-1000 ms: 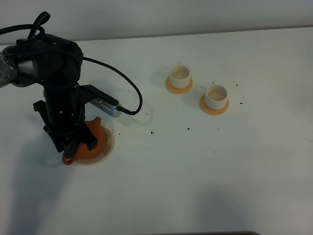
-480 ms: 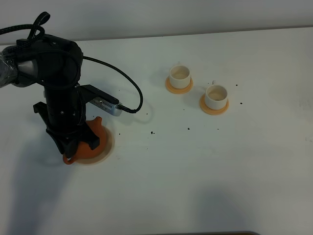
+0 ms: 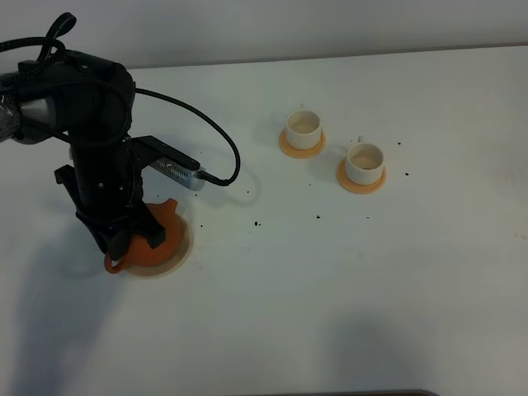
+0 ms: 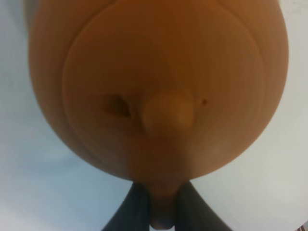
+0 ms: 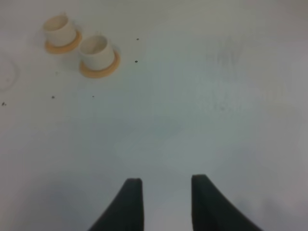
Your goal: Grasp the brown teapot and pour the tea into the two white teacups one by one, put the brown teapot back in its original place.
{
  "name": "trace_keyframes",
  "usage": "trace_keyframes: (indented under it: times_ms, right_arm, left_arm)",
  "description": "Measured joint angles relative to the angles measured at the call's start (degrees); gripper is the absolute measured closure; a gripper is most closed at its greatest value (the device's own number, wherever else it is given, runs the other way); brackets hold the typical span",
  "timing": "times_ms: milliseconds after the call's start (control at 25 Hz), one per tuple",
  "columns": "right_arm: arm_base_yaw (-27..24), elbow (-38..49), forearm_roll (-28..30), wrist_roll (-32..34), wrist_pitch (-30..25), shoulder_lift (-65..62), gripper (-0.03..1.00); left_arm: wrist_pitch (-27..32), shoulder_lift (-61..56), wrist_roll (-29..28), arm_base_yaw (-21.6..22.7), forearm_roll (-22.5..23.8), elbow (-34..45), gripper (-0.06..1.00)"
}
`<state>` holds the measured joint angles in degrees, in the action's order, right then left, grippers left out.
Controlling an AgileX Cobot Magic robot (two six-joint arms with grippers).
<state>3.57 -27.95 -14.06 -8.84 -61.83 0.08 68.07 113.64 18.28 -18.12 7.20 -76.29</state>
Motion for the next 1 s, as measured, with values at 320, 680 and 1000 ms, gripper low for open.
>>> trace_keyframes:
  times_ms: [320,680,1000]
  right_arm:
    - [0.0,0.0,0.0,0.0,0.0,0.0,0.73]
    - [0.0,0.0,0.0,0.0,0.0,0.0,0.73]
    - [0.0,0.0,0.0,0.0,0.0,0.0,0.73]
  left_arm:
    - [0.0,-1.18,0.14,0.0,1.14,0.0,0.83]
    - [0.0,-4.01,1.82,0.0,1.21,0.0,0.83]
    - [-2.94,-5.41,2.64,-0.12,1.16,-1.85,0.83]
